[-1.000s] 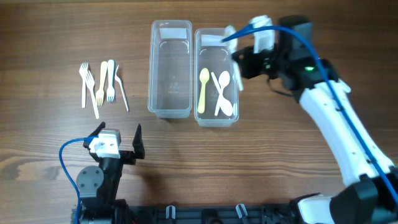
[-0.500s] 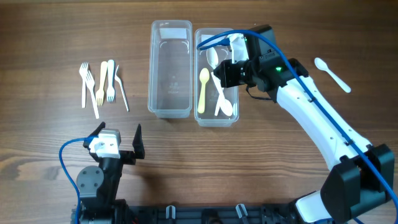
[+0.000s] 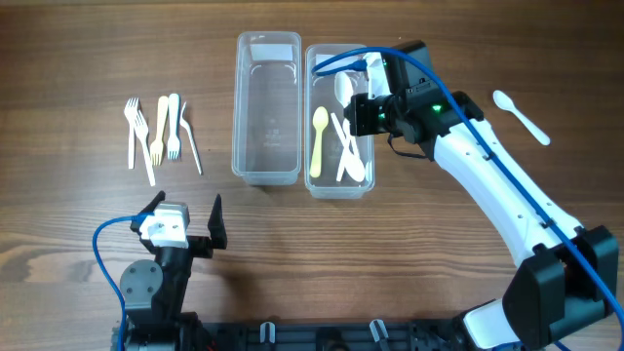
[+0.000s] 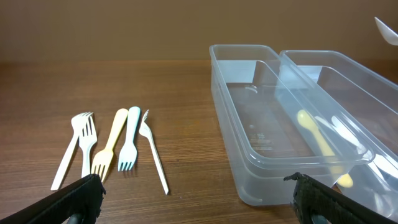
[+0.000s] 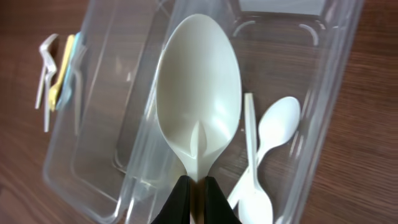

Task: Pack container
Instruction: 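Lower the white spoon into the right container and release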

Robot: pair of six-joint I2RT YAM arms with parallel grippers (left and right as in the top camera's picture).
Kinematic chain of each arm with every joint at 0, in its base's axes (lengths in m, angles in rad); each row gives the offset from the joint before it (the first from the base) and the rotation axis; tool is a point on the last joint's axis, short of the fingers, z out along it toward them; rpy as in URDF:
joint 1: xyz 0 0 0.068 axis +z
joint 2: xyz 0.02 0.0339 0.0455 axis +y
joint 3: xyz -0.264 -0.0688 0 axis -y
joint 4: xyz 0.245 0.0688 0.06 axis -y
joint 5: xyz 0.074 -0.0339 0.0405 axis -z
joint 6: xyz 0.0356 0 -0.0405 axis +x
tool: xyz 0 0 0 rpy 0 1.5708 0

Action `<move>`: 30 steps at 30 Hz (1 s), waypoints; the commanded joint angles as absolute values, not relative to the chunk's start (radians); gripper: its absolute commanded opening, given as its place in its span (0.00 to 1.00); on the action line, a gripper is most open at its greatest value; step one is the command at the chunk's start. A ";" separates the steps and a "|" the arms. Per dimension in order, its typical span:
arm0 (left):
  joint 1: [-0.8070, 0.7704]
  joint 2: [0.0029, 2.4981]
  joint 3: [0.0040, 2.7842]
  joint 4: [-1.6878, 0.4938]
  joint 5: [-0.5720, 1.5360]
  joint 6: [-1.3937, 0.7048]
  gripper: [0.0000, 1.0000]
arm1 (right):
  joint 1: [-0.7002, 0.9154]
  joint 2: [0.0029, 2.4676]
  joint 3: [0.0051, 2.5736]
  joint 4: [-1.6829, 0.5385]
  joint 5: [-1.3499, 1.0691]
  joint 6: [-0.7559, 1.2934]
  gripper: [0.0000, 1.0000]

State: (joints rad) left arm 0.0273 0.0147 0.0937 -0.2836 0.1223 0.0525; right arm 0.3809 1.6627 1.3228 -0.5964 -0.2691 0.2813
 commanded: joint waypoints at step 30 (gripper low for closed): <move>0.024 0.007 0.088 -0.280 0.134 0.075 1.00 | 0.138 1.664 1.314 -0.820 0.307 -0.074 0.93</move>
State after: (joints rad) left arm 0.0273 0.0147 0.0937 -0.2836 0.1219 0.0525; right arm 0.2184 1.6627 1.3216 -0.8043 0.2306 0.0128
